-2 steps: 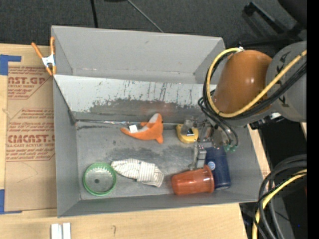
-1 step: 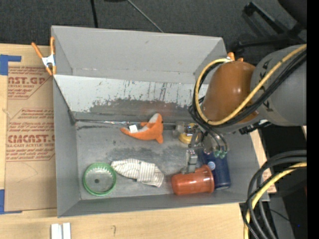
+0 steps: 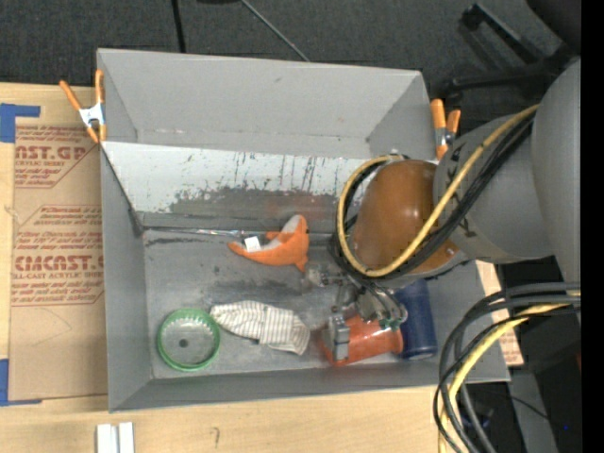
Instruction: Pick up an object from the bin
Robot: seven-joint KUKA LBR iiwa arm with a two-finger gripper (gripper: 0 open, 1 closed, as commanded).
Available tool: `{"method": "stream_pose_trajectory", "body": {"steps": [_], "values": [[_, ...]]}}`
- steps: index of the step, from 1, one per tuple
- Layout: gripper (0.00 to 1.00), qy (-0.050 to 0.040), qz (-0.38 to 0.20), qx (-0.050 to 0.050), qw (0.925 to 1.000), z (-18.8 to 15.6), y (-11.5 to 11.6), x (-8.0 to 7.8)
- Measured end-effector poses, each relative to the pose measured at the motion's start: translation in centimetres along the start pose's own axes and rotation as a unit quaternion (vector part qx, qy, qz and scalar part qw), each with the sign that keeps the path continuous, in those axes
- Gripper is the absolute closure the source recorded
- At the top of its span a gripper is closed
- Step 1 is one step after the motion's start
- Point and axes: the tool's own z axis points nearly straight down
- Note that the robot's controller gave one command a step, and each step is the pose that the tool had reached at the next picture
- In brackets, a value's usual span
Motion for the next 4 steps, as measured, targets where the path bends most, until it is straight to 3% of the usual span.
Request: {"method": "stream_pose_trajectory", "body": {"steps": [1, 2, 3, 4], "values": [[1.0, 0.0011, 0.008, -0.001, 1.0, 2.1, 3.0, -2.1], [1.0, 0.0011, 0.009, -0.001, 1.0, 2.1, 3.0, -2.1], [1.0, -0.0022, 0.035, 0.0, 0.9994, -14.8, 2.7, -1.0], [0.0, 0.0006, 0.035, 0.0, 0.9994, -14.5, 2.7, -0.9]]}}
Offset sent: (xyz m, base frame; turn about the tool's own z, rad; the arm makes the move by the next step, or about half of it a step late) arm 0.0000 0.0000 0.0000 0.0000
